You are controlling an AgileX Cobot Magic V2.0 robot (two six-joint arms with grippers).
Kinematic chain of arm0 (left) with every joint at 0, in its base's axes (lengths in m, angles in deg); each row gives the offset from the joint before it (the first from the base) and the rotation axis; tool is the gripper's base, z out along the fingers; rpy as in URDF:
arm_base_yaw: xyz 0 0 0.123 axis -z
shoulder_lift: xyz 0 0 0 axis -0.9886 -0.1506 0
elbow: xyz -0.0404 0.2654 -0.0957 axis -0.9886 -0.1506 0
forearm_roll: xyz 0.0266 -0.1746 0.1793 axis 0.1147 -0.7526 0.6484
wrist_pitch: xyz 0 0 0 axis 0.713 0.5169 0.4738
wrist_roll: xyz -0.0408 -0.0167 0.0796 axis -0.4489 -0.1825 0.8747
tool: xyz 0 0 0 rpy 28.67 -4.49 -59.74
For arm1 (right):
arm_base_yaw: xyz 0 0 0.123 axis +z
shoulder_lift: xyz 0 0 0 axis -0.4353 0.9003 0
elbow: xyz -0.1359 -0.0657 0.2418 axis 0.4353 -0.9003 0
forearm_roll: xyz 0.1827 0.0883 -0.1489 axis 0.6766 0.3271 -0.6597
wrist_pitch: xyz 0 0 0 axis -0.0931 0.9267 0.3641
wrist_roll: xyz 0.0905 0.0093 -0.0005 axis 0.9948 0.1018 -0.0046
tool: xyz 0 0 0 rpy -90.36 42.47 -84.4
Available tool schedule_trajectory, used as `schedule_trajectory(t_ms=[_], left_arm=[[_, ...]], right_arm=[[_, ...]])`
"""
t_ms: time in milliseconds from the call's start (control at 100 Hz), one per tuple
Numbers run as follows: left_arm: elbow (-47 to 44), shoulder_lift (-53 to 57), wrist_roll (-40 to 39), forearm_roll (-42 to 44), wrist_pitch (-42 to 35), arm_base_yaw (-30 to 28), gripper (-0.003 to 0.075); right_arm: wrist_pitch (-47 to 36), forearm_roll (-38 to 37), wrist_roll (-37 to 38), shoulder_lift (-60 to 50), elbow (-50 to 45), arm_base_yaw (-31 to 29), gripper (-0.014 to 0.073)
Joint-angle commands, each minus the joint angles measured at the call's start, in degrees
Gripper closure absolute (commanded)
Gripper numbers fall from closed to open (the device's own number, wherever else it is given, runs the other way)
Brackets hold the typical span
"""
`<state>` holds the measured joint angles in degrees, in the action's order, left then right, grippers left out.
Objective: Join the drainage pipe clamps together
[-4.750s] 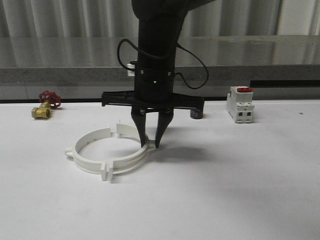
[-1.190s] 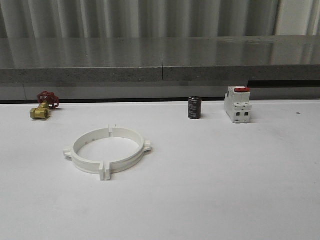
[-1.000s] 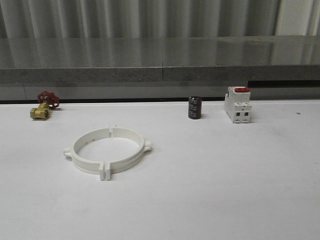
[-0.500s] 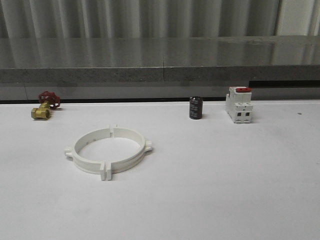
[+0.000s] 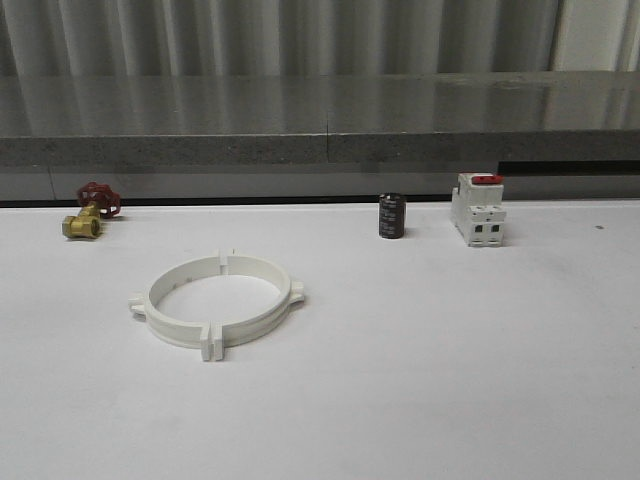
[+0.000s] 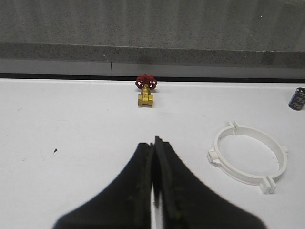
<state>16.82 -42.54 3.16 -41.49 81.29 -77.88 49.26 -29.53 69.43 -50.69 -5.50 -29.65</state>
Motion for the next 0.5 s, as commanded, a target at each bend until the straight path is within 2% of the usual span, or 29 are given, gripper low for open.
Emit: schedule_trajectory(t_ms=[0, 150, 350, 490], left_arm=[[1.5, -0.7, 0.0, -0.5, -4.6, 0.0, 0.0741], [-0.2, -0.4, 0.0, 0.1, -6.4, 0.0, 0.0741], [-10.2, 4.5, -1.5, 6.8, -21.8, 0.2, 0.0741], [-15.7, 8.5, -3.5, 7.1, -22.8, -0.2, 0.0741]], right_arm=[[-4.4, 0.2, -0.6, -1.2, 0.9, -0.3, 0.0659], [-4.4, 0.2, -0.6, -1.2, 0.9, -0.3, 0.0659], [-4.4, 0.2, -0.6, -1.2, 0.9, -0.3, 0.0659], [-4.4, 0.2, -0.6, -1.2, 0.9, -0.3, 0.0659]])
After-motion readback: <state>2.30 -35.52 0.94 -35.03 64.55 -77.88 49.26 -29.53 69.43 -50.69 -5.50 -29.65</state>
